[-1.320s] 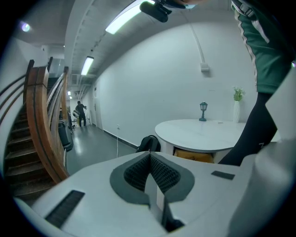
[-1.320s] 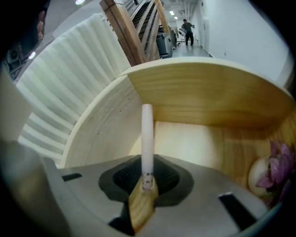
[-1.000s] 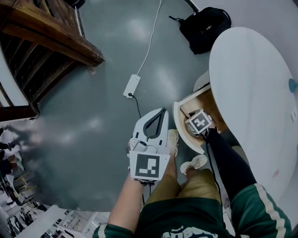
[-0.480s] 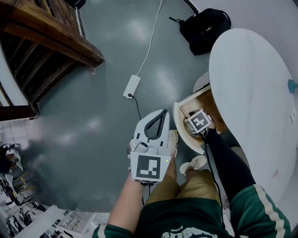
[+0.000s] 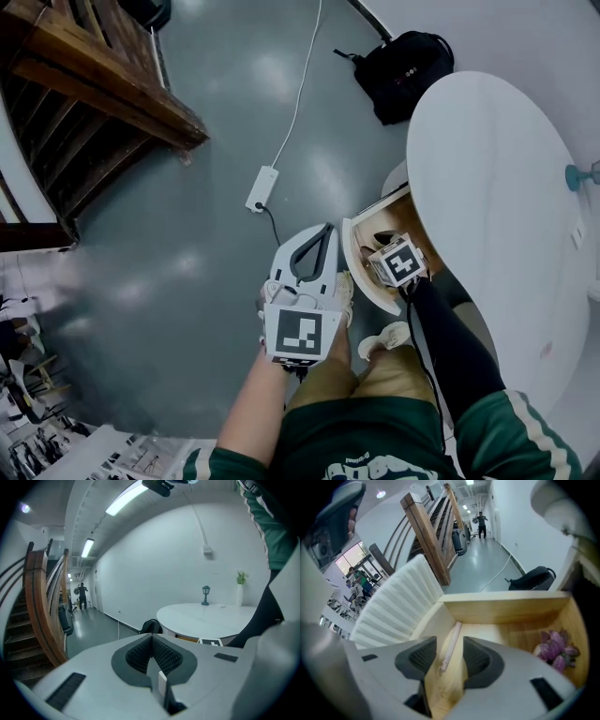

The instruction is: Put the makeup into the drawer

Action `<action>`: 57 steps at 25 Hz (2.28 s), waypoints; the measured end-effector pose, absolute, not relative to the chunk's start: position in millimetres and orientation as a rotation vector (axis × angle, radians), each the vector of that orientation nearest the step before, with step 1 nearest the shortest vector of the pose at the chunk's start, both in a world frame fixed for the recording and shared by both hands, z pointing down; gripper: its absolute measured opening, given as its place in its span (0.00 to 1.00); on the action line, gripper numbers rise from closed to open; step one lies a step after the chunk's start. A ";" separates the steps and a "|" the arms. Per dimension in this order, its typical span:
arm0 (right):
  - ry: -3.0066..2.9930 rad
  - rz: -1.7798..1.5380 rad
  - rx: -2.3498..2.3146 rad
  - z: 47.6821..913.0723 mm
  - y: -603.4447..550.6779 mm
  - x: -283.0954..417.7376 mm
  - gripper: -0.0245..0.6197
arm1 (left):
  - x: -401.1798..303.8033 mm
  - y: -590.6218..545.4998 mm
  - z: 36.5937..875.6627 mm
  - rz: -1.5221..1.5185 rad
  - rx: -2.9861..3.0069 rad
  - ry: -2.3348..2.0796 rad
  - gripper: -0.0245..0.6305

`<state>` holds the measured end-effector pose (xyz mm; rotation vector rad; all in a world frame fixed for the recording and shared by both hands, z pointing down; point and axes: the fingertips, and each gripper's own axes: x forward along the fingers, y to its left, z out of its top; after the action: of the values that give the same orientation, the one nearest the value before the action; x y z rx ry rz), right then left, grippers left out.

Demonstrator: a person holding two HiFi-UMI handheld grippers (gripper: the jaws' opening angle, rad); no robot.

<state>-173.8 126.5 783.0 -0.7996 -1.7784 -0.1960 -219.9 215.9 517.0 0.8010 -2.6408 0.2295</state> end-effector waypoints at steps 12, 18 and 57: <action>-2.072 -0.097 -0.762 645.7 130.1 -167.4 0.32 | -227.2 203.4 460.2 0.228 0.828 -2.649 0.04; -2.338 -0.074 -0.686 555.4 104.5 -203.7 0.32 | -238.2 196.1 425.5 0.269 0.834 -2.682 0.04; -3.065 -0.034 -0.201 262.9 -73.0 -207.7 0.34 | -258.8 69.0 265.1 0.285 1.191 -2.849 0.04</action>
<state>-207.7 -73.0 262.9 -0.2014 -3.0647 -0.0343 -258.8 69.0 265.1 1.1913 -2.8490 0.2852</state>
